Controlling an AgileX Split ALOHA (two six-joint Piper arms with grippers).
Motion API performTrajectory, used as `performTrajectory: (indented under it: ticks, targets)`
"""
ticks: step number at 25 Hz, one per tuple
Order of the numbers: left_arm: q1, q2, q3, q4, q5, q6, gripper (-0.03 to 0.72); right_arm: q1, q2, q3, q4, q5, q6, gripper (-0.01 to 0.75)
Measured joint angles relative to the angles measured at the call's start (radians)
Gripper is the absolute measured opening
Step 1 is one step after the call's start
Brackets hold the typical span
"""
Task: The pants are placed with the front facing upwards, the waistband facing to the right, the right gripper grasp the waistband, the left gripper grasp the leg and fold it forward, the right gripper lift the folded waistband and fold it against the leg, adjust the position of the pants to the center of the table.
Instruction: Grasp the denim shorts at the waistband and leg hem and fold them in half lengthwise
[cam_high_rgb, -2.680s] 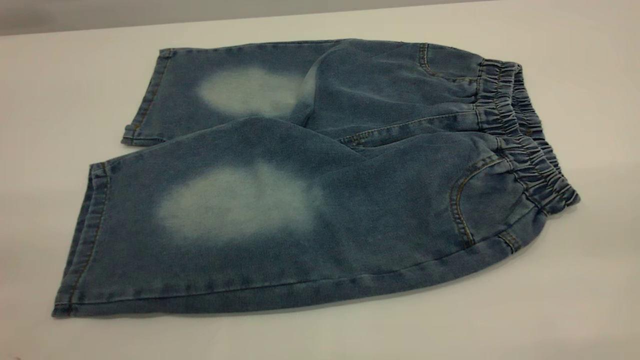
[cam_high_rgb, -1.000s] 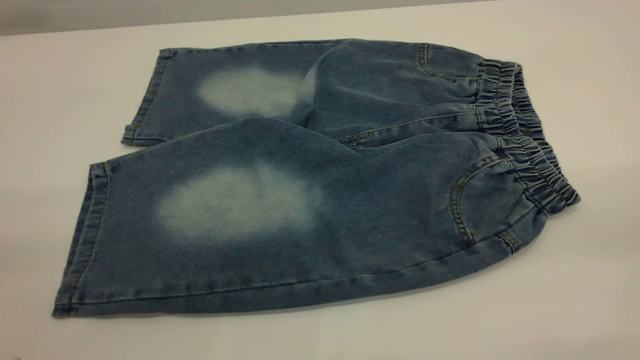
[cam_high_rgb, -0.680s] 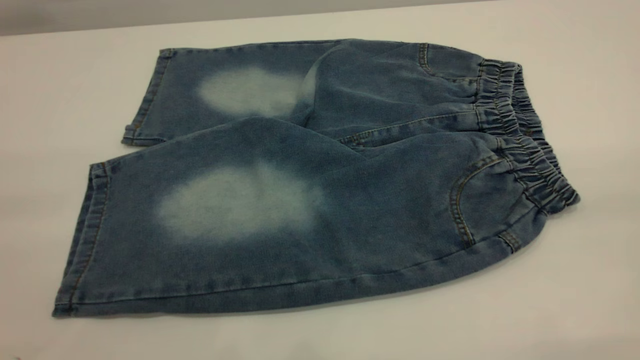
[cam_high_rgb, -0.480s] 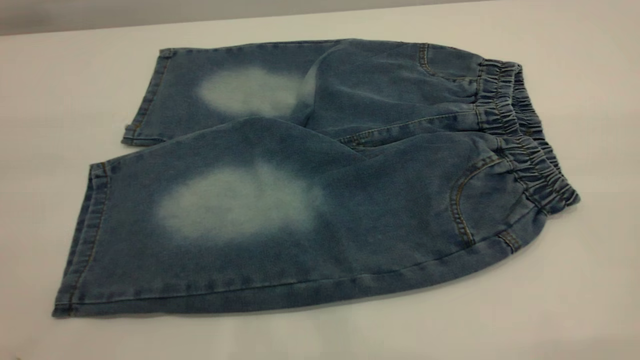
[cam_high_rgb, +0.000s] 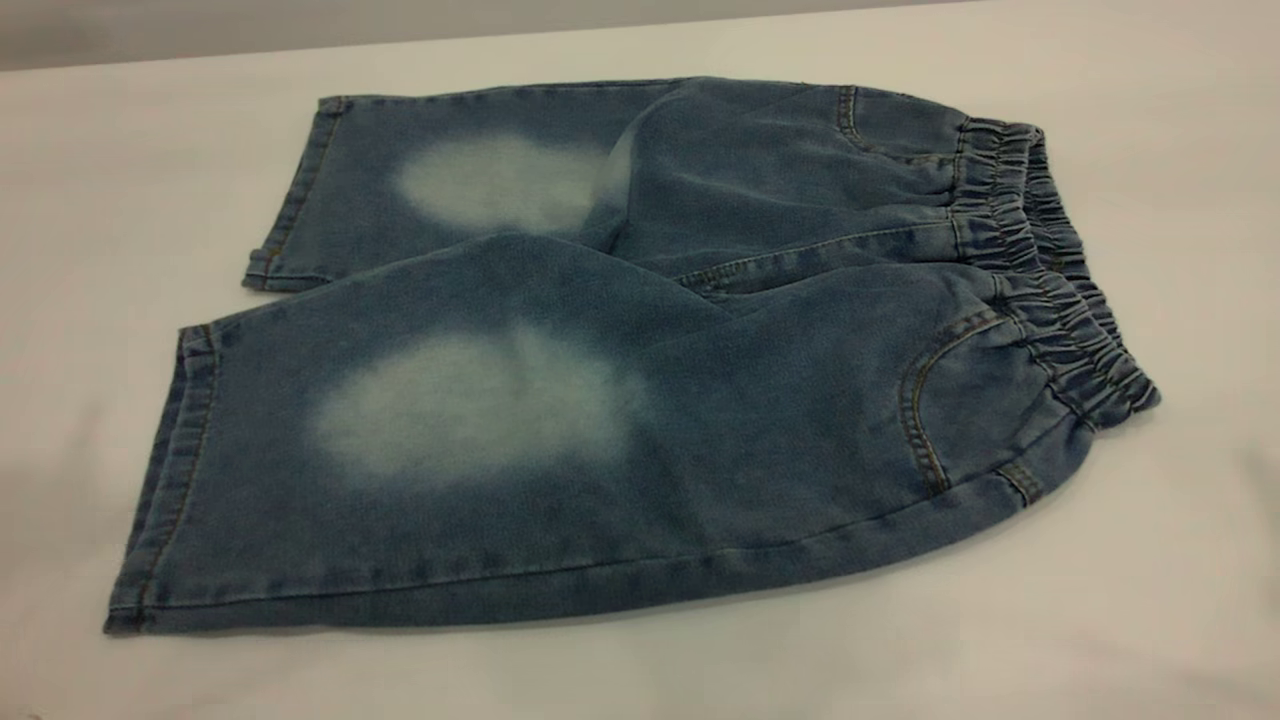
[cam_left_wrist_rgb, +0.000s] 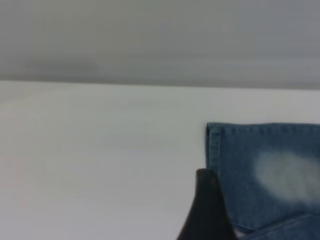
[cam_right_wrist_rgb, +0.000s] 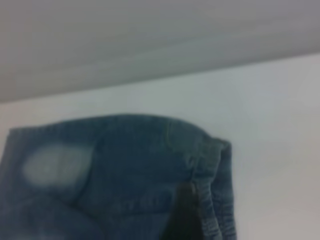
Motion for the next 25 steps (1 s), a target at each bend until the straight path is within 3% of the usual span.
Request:
performTrajectory:
  ticks: [12,25]
  targets:
    - [0.0,0.382,0.0,-0.027,-0.245,0.0,0.475,0.0,0.413,0.002,0.172,-0.078,-0.225,0.554]
    - [0.0,0.492,0.0,-0.022,-0.306,0.0,0.475,-0.005,0.771,0.002,0.643,-0.079,-0.68,0.554]
